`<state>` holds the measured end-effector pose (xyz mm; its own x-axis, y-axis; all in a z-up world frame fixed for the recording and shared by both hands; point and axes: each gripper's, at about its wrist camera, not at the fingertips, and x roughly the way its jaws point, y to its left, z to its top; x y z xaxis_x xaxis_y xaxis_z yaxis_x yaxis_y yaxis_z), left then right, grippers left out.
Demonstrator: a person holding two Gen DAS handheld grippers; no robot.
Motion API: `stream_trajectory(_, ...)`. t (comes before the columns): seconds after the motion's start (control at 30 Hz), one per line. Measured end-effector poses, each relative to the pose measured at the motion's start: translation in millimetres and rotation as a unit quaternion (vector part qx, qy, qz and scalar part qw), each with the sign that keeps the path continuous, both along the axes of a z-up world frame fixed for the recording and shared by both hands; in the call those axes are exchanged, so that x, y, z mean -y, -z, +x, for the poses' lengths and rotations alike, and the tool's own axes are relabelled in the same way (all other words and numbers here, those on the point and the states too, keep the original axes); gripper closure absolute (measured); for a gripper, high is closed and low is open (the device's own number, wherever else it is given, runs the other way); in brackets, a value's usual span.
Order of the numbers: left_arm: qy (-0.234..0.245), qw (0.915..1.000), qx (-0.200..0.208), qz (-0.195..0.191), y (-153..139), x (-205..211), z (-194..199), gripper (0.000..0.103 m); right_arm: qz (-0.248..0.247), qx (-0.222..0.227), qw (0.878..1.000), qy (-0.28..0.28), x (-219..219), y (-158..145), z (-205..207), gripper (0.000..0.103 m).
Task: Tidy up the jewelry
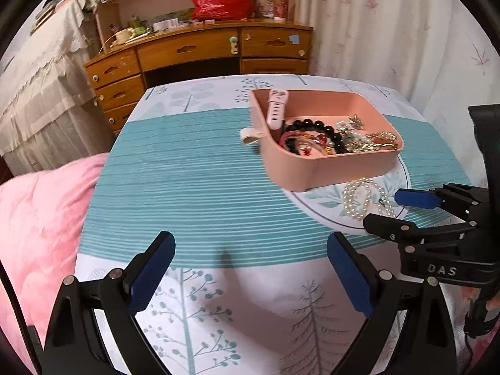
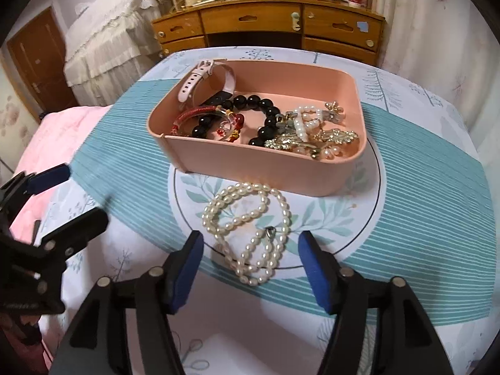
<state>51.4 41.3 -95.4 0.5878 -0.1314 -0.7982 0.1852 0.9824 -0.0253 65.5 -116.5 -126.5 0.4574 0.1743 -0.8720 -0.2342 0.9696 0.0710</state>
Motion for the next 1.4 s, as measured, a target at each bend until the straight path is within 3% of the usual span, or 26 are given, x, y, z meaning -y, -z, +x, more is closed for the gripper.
stream_trajectory(0.27,-0.018,0.9996,0.003,-0.023,1.0,-23.1,-4.2,0.006,-0.024,-0.014,0.999,0.027,-16.1,1.7,9.0,0.037)
stream_trajectory(0.53,-0.036,0.9982,0.02,-0.045,-7.0,-42.8,-8.0,0.006,-0.05,-0.001,0.998,0.034,-27.5,4.1,9.5,0.038)
stream_trajectory(0.57,-0.039,0.9981,0.022,-0.042,-7.0,-44.6,-8.7,0.006,-0.048,0.003,0.998,0.031,-27.8,4.1,9.2,0.041)
stream_trajectory(0.63,-0.046,0.998,0.023,-0.037,-6.4,-48.4,-8.9,0.006,-0.045,0.013,0.999,0.023,-28.3,3.1,7.7,0.063)
stream_trajectory(0.7,-0.049,0.9977,0.02,-0.041,-5.5,-51.6,-8.0,0.006,-0.041,0.016,0.999,0.014,-28.4,1.6,6.9,0.078)
stream_trajectory(0.83,-0.052,0.9971,0.014,-0.054,-3.4,-55.7,-6.3,0.006,-0.027,0.014,1.0,0.004,-22.9,0.3,7.8,0.084)
stream_trajectory(0.87,-0.052,0.997,0.012,-0.055,-2.5,-55.6,-6.0,0.006,-0.021,0.012,1.0,0.002,-21.1,0.0,7.5,0.091)
stream_trajectory(1.0,-0.052,0.9973,0.01,-0.051,-1.8,-52.8,-5.6,0.006,0.011,0.0,1.0,-0.01,-15.7,-1.4,6.2,0.098)
stream_trajectory(1.17,-0.049,0.9976,0.013,-0.048,-4.4,-50.6,-7.9,0.006,0.06,-0.016,0.998,-0.027,-7.5,-0.8,1.6,0.098)
stream_trajectory(1.4,-0.044,0.9978,0.013,-0.048,-6.5,-45.0,-8.6,0.006,0.079,0.014,0.996,-0.042,-4.5,-29.8,-8.3,0.098)
